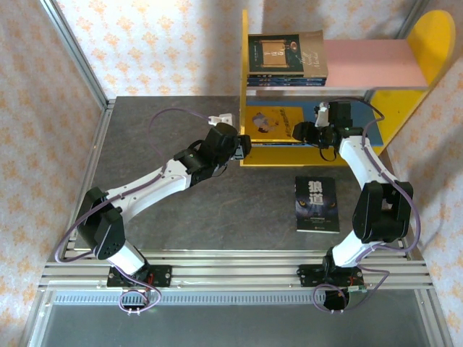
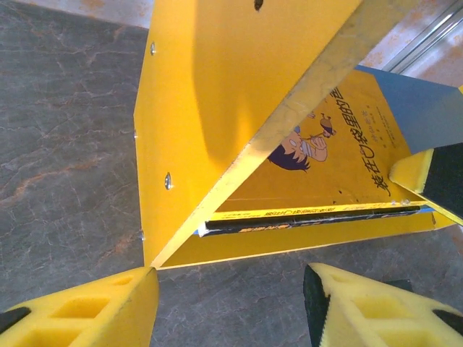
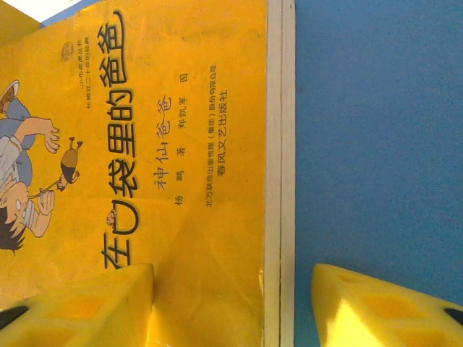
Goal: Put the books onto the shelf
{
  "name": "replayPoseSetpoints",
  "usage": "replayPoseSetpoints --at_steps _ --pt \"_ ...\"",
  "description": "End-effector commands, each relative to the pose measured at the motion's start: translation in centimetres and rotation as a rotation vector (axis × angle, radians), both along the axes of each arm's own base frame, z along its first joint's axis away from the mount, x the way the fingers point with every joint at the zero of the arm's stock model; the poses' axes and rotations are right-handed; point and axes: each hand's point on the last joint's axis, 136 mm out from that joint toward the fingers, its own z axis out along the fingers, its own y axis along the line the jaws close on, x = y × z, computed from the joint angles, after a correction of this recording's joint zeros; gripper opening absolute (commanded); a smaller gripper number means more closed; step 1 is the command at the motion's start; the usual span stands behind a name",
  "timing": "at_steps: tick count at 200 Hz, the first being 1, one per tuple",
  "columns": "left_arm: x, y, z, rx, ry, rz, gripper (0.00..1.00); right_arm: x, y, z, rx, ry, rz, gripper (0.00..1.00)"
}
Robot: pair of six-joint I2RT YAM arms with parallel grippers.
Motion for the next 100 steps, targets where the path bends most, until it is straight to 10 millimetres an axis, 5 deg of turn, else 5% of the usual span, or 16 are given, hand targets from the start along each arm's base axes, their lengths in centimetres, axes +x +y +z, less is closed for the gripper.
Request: replayPoseSetpoints --at_steps 1,61,100 --pt "-0.2 1.5 0.0 0.039 -0.006 0.025 0.56 -0.7 -1.0 -1.2 -0.057 0.046 -0.023 0.55" --pt "-0.2 1.5 -0.3 0.040 0.001 0.022 0.56 -0.5 -1.2 -1.4 -0.067 0.051 -0.026 0.44" --pt "-0.1 1.7 -0.4 0.040 0.006 0.023 0.56 -0.5 -1.0 -0.4 -0.051 0.032 -0.016 0.52"
